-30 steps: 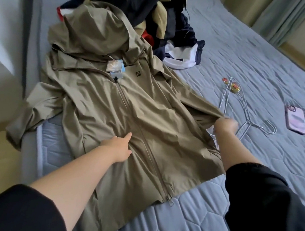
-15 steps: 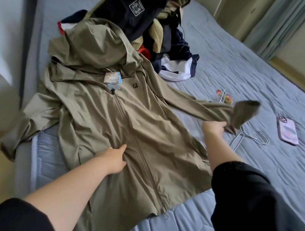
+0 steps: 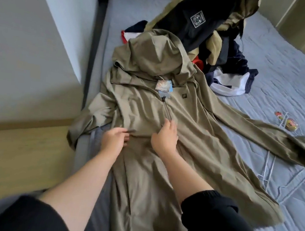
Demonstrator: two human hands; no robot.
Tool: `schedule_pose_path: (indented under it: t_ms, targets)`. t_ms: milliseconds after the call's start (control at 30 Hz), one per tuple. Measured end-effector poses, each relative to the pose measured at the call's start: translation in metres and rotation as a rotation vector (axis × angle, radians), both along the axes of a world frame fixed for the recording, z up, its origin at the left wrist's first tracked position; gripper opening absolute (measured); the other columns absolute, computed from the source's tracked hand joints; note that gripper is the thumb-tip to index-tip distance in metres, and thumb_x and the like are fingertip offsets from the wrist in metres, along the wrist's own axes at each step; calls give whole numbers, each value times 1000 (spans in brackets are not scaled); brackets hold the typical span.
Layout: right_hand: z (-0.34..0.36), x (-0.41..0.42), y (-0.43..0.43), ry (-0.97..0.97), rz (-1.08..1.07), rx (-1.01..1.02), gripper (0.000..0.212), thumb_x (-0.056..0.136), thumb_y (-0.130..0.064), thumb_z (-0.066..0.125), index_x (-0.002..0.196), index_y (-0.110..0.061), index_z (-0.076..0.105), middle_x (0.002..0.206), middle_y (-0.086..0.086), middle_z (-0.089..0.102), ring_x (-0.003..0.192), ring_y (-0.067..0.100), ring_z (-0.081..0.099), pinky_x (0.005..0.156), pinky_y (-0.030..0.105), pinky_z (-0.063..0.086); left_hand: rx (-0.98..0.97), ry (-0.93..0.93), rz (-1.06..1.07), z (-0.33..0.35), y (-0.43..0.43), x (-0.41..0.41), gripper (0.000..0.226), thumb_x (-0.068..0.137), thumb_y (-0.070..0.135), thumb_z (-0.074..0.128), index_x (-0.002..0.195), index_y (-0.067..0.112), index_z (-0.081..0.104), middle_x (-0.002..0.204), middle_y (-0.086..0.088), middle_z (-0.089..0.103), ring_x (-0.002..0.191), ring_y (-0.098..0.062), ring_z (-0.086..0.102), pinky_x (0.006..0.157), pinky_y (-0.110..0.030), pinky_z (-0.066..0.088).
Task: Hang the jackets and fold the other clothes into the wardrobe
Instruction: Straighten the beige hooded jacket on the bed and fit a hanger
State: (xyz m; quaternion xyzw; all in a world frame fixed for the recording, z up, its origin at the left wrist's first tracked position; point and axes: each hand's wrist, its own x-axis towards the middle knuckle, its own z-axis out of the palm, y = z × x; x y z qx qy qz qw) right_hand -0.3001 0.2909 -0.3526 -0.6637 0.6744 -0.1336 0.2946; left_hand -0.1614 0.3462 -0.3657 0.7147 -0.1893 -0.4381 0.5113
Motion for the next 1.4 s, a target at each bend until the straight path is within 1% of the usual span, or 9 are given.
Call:
schedule_pose_path:
  t_ms: [100,233,533,667,833,967,1067,1200,1400]
  targets:
    - [-2,53,-3,-45,-45,125,64,92,-16,43,150,-18,16,160,0,2,146,20,4,112,58,17,-80,440,368,8,1,38,34,102,10,31,132,1,45,121,-20,54,89,-26,62,73,-27,49]
    - [-27,86,-3,2,73,250,79,91,-41,52,152,-17,7,160,2,0,147,23,-1,113,59,12,-137,743,554,9,7,64,21,101,19,33,97,8,50,140,-13,47,130,-25,46,104,-34,39]
    - [-46,90,-18,72,115,356,96,86,-55,55,153,-17,-2,160,8,-8,147,28,-8,116,55,9,-653,930,735,59,-5,122,15,98,8,46,89,7,58,86,-6,67,88,-16,62,93,-28,49]
    - [-43,83,-18,-2,123,304,86,90,-46,55,152,-13,5,160,12,-1,147,30,-2,119,42,6,-764,874,811,71,9,164,18,100,15,42,98,12,60,97,-1,66,108,-20,56,105,-39,39]
    - [-38,71,-19,-133,142,298,80,93,-36,57,152,-7,12,159,11,8,147,26,4,118,34,9,-378,726,618,41,4,128,40,97,22,46,137,15,45,149,0,38,139,-21,33,111,-46,23]
    - [-30,56,-16,-245,170,320,72,92,-31,58,151,-12,21,154,9,26,138,24,32,112,33,30,86,-27,288,10,6,62,23,89,7,53,110,3,62,115,-15,59,108,-30,55,81,-29,43]
    - [-26,34,-7,-219,182,289,64,90,-30,58,148,-18,32,142,9,47,116,22,53,92,28,43,179,-488,54,11,10,32,35,87,14,55,122,11,58,121,-8,58,112,-29,54,88,-30,41]
    - [-25,-4,13,-227,205,205,53,90,-22,59,141,-19,44,139,4,52,125,19,50,96,20,35,302,-470,-210,3,19,1,73,87,31,62,147,14,24,144,-9,39,130,-29,43,99,-37,39]
    - [-29,-38,41,-62,355,72,53,92,-22,56,142,-19,41,146,0,44,128,20,47,97,17,32,464,-245,-297,-6,37,-1,52,88,32,63,125,-2,54,127,-16,58,117,-33,55,94,-33,46]
